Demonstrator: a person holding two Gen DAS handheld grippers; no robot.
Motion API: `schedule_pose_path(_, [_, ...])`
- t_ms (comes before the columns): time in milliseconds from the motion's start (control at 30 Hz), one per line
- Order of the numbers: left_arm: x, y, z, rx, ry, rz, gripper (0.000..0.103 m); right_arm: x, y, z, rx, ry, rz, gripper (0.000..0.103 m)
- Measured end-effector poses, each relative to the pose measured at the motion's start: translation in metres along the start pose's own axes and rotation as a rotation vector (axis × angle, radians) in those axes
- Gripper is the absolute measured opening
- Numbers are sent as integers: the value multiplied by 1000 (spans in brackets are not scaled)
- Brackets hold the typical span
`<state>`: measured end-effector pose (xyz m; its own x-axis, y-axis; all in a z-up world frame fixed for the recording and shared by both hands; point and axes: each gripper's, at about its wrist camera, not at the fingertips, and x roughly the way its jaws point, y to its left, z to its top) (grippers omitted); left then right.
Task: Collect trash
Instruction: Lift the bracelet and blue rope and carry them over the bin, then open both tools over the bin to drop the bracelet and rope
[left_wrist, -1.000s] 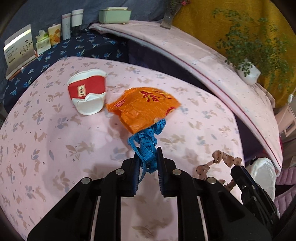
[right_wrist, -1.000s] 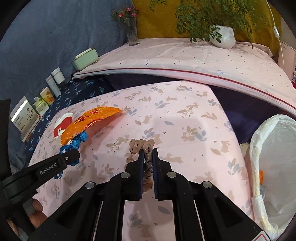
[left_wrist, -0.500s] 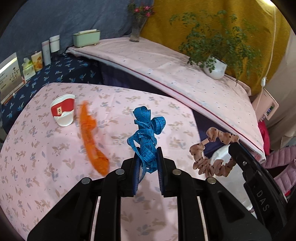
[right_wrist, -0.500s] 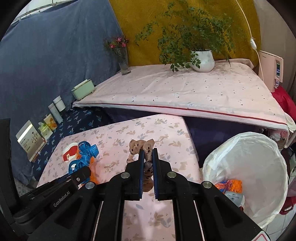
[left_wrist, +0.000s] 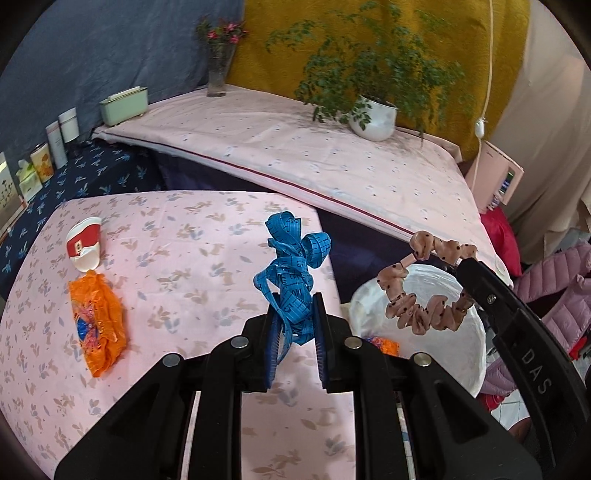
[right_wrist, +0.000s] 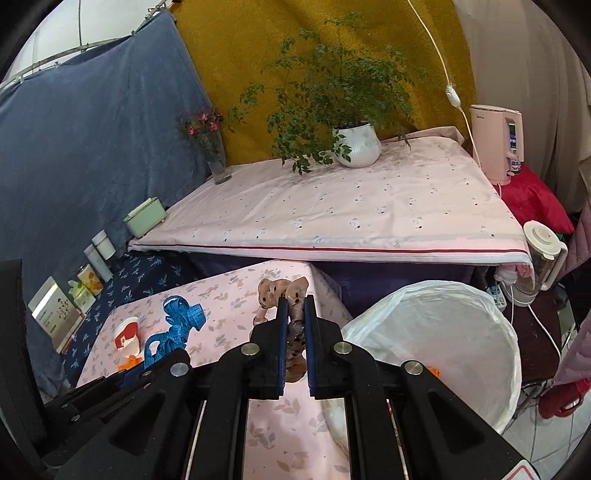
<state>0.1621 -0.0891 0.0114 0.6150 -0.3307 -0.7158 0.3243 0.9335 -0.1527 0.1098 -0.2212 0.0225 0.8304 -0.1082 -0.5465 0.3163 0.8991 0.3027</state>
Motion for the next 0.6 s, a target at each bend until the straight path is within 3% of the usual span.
schedule_pose_path(600, [25,-85,-13,144,51,-96,18,-12,-89,2,99,-3,-77,8])
